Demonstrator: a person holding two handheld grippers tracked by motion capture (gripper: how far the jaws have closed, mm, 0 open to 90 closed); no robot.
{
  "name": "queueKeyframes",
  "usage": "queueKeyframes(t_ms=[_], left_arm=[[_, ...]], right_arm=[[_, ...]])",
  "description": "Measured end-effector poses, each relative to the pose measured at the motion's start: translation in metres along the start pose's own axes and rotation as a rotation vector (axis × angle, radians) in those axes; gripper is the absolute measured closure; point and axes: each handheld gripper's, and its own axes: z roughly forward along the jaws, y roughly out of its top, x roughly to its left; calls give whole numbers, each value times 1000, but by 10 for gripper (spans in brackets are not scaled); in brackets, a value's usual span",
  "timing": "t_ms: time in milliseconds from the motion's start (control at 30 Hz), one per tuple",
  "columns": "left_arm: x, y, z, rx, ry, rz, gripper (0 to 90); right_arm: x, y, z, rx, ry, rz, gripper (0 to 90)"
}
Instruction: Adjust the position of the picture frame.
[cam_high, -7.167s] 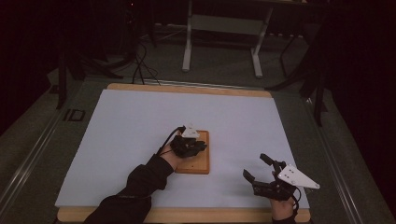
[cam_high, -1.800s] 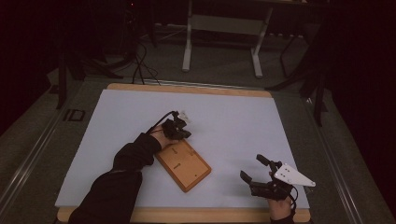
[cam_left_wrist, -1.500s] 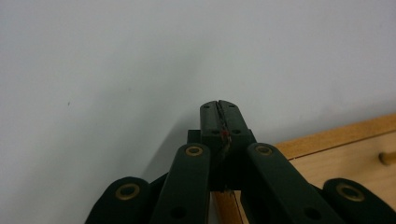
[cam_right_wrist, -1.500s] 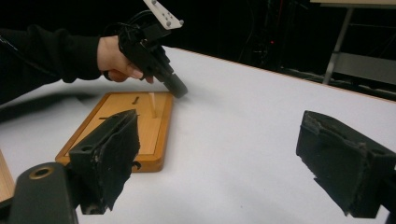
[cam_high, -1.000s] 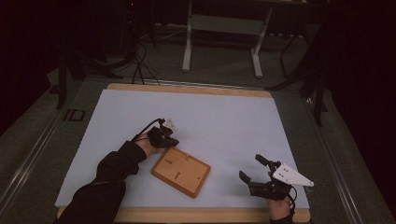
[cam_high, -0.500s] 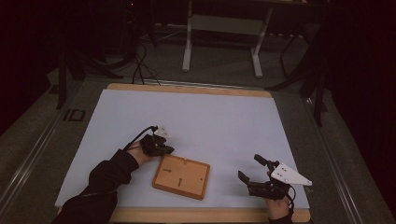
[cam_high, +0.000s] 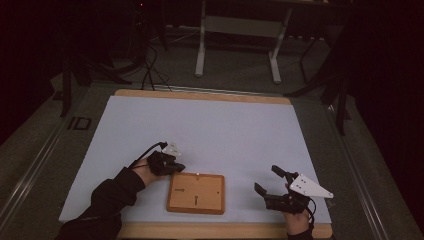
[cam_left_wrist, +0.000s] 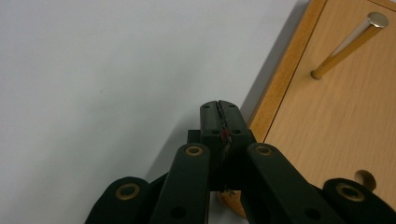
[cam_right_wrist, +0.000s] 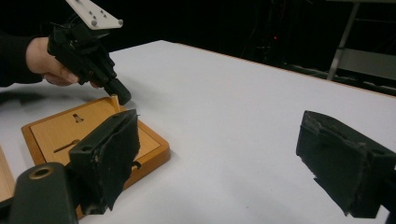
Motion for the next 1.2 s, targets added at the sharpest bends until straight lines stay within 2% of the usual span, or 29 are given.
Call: queueKeyframes(t_ms=[267, 433, 600, 700, 767, 933, 1067, 1100, 1167, 1200], left_arm=[[-4, -6, 1, 3, -20, -4, 900], [-3, -8, 2, -2, -15, -3, 900], [1, -9, -4, -33, 15, -31, 900], [2, -10, -13, -65, 19, -38, 900], [1, -9, -18, -83, 27, -29, 900], [-5, -8, -23, -119, 1, -22, 900], [-9, -9, -26, -158, -27, -33, 900], [-10, -9, -27, -165, -38, -30, 889], [-13, -9, -29, -175, -54, -29, 770], [-14, -9, -29, -182, -70, -24, 770]], right_arm=[[0, 0, 1, 4, 4, -4, 131], [0, 0, 2, 5, 3, -4, 131], [0, 0, 1, 5, 4, -4, 131], [0, 0, 1, 4, 4, -5, 131], [1, 0, 1, 5, 4, -7, 131], [1, 0, 1, 5, 4, -7, 131], [1, 0, 1, 5, 4, -6, 131], [1, 0, 2, 6, 3, -6, 131], [1, 0, 2, 6, 5, -6, 131], [1, 0, 2, 7, 5, -8, 131]])
